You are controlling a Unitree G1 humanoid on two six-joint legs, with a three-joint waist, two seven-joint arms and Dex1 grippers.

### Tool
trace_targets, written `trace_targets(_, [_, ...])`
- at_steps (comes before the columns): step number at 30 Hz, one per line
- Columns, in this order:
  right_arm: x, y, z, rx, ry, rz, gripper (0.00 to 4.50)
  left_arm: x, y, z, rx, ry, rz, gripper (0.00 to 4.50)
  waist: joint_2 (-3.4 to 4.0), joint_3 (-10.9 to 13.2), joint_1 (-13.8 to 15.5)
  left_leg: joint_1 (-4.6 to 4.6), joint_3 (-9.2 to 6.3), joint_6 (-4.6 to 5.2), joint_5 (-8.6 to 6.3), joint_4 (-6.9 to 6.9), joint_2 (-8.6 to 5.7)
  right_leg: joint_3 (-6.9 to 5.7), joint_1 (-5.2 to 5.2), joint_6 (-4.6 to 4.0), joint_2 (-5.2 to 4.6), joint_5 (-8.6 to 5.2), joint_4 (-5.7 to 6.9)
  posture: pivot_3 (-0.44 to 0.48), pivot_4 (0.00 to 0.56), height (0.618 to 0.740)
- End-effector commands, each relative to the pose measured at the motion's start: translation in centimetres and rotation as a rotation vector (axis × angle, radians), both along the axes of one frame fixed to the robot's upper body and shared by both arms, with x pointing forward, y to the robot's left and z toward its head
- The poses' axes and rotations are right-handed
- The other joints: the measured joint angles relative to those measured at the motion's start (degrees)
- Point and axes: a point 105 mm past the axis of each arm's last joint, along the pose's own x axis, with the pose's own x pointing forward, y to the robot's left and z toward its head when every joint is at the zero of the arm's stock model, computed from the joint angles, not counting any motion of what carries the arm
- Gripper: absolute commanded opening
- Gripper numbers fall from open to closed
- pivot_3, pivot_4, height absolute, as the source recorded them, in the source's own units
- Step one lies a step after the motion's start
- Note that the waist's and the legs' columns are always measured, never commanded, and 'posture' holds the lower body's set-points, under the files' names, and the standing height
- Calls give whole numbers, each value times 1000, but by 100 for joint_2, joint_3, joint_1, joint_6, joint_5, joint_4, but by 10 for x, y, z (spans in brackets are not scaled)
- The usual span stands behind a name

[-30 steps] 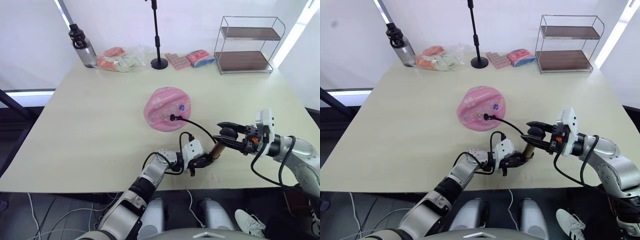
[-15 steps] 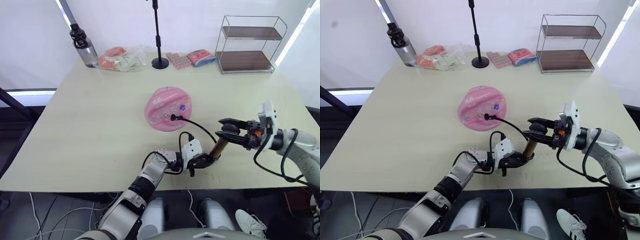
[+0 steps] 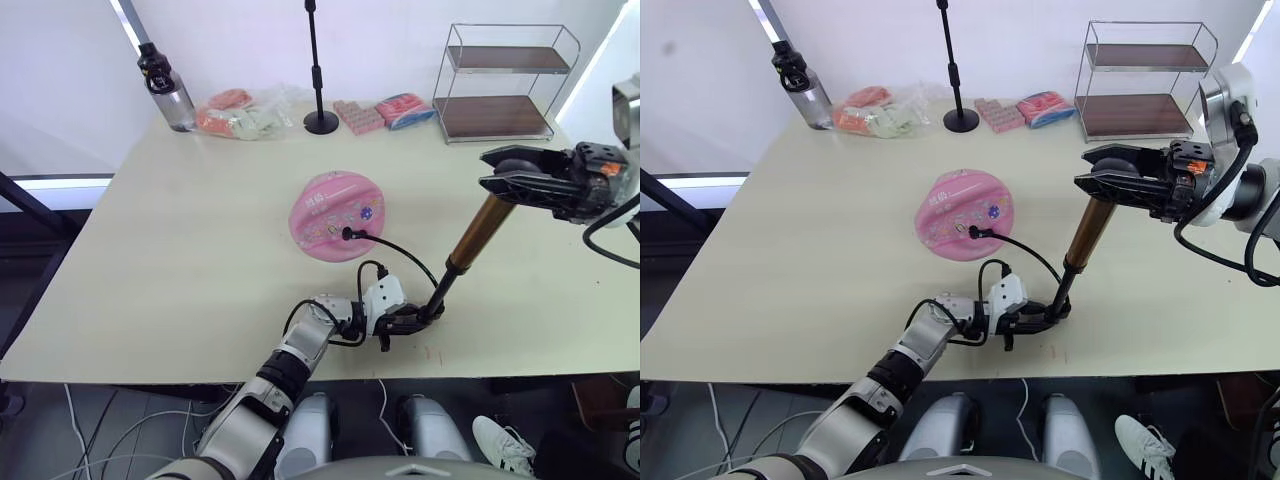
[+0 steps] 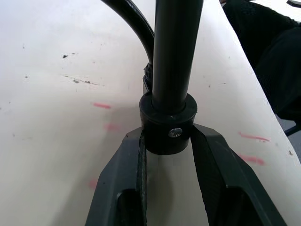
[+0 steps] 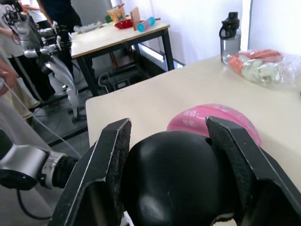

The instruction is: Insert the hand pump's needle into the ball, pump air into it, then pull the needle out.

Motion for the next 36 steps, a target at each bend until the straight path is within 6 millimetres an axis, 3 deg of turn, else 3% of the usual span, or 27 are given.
trace_targets(1, [-6, -3, 17, 14, -106, -14, 2055, -16, 13, -33, 105, 105, -9, 933, 1, 0, 0, -2, 1, 0, 0, 0, 0, 1, -2, 0, 0, 0, 0, 0, 150, 740])
trace_targets(7, [6, 3, -54, -96, -41, -53, 2055, -17, 12, -34, 104, 106, -10, 933, -29, -33, -4, 16, -2, 13, -8, -1, 0, -3, 15, 9, 5, 3, -1, 0, 150, 740])
trace_targets(13, [4, 6, -124, -166, 68, -39, 2055, -17, 13, -34, 108, 102, -6, 933, -95, -134, -23, 53, -3, 13, -8, 0, 10, -4, 39, 2, 13, -3, 0, 0, 150, 740])
trace_targets(25, [3, 15, -189, -245, 133, -60, 2055, -17, 13, -34, 107, 104, -7, 933, -63, -156, -9, 52, -3, 12, -9, -3, 10, -8, 40, -11, 11, -9, 0, 0, 150, 740])
trace_targets(27, [3, 16, -190, -248, 105, -65, 2055, -17, 12, -34, 107, 104, -9, 933, -68, -159, -8, 53, -5, 12, -9, -3, 9, -9, 41, -11, 11, -9, -1, 0, 150, 740])
trace_targets(29, [4, 16, -178, -222, 58, -65, 2055, -17, 12, -34, 108, 104, -10, 933, -66, -160, -9, 54, -6, 12, -9, -3, 9, -11, 41, -11, 11, -10, -1, 0, 150, 740])
trace_targets(34, [8, 12, -117, -146, -76, -37, 2055, -17, 13, -35, 112, 108, -16, 933, -53, -145, -6, 46, -5, 12, -9, -2, 8, -11, 37, -10, 8, -9, -1, 0, 150, 740])
trace_targets(36, [7, 12, -102, -119, -92, -28, 2055, -18, 13, -35, 112, 109, -17, 933, -48, -140, -3, 29, -4, 12, -9, -1, 6, -9, 22, -11, 6, -9, -1, 0, 150, 740])
